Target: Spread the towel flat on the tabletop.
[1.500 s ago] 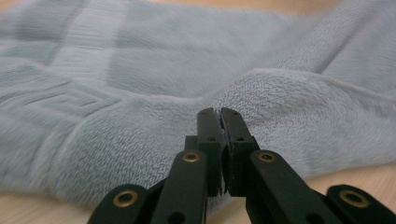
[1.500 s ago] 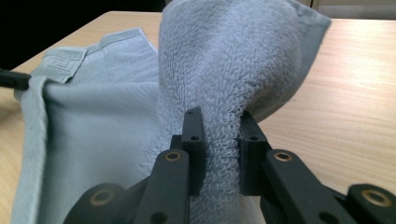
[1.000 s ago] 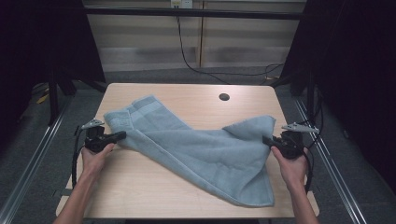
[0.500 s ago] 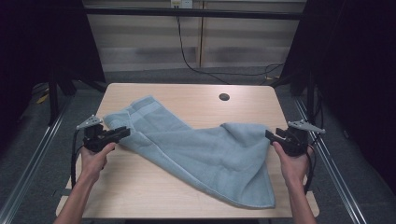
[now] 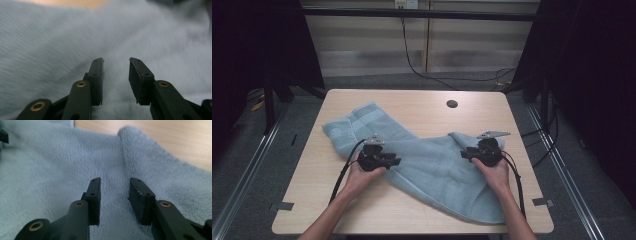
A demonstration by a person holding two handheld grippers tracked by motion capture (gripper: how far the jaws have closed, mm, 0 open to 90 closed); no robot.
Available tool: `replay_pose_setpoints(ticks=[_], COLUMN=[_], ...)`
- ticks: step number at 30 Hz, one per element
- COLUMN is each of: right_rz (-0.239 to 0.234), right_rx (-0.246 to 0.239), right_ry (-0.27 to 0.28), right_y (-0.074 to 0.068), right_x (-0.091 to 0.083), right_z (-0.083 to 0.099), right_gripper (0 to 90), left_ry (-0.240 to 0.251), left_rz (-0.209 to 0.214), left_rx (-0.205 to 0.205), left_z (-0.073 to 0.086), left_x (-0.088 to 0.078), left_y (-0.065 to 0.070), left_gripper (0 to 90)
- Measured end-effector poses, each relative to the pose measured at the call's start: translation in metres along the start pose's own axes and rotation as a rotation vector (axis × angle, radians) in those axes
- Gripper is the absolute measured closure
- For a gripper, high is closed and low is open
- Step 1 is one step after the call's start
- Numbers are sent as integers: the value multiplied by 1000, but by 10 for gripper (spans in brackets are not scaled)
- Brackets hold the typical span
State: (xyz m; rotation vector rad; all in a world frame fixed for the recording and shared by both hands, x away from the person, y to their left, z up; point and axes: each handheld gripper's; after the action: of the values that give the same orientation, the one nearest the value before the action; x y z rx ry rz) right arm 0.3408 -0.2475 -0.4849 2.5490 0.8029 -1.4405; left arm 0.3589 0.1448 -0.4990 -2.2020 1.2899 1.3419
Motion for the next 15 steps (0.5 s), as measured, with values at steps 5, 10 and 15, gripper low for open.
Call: replay_pose_setpoints(ticks=[5,10,15], right_rz=[77,93,63], right_rx=[-10,10,6], right_ry=[-63,-83,-89], right_y=[2,7,-5], right_x=[-7,-21,-26], right_z=[18,42,59], right_gripper=[592,617,613], left_ry=[-30,-20,-18], left_rz=[3,21,-14], left_rx=[2,-7,-17], left_z=[25,56,62], left_x=[-17,-37,-41], left_y=[1,4,3], left_gripper=[685,684,689])
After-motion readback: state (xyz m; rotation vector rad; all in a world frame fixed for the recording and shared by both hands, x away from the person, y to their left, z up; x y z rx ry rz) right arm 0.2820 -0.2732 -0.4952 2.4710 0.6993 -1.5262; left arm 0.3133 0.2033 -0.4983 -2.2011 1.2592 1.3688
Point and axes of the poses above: each handheld gripper's, and its own axes: x roughly forward along the jaws, z roughly out of its underside, y roughly to its right, and after that the axes turned 13 degrees about -y, right-handed
